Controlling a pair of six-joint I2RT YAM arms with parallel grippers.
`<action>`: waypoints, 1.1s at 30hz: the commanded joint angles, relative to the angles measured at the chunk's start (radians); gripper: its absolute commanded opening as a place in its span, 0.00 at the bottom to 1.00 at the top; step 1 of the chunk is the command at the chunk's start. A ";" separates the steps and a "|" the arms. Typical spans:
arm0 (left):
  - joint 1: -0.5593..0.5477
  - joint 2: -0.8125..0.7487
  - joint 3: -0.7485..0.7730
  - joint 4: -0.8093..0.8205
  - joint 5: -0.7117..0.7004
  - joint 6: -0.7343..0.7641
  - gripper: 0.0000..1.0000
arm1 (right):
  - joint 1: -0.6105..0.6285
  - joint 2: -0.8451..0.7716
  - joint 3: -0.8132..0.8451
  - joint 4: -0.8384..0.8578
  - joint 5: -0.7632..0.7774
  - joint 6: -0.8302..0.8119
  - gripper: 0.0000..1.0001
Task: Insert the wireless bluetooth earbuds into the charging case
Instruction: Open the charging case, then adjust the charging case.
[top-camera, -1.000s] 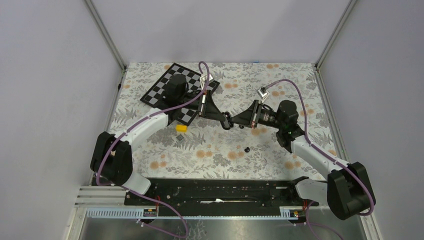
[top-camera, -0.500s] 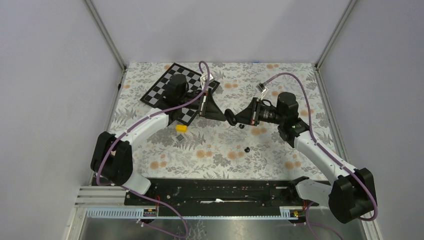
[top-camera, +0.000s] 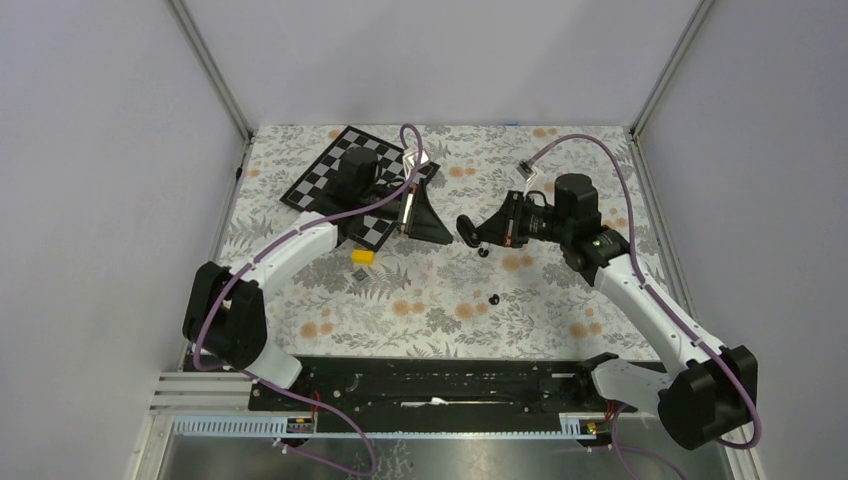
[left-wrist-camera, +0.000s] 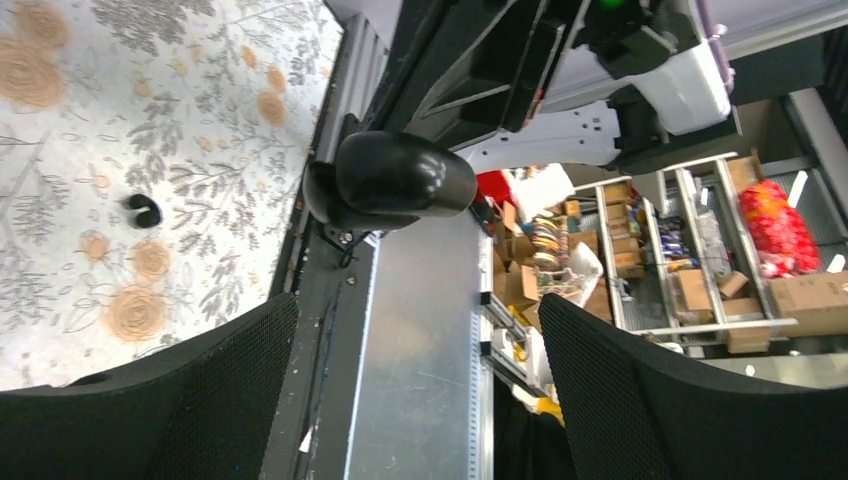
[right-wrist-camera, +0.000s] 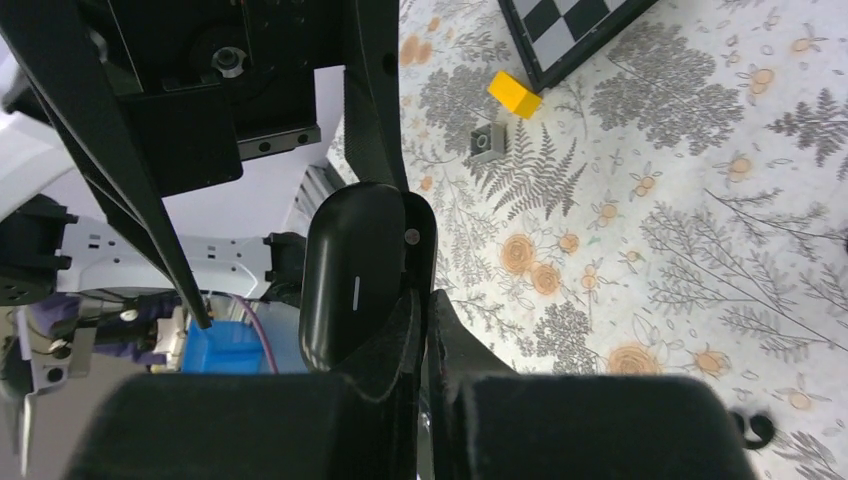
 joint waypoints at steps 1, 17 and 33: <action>0.009 -0.014 0.104 -0.173 -0.063 0.145 0.93 | 0.000 -0.041 0.105 -0.162 0.107 -0.134 0.00; -0.020 0.051 0.299 -0.526 -0.539 0.176 0.86 | 0.167 0.058 0.247 -0.484 0.936 -0.333 0.00; -0.133 0.197 0.321 -0.351 -0.631 -0.030 0.72 | 0.218 0.087 0.196 -0.455 1.015 -0.270 0.00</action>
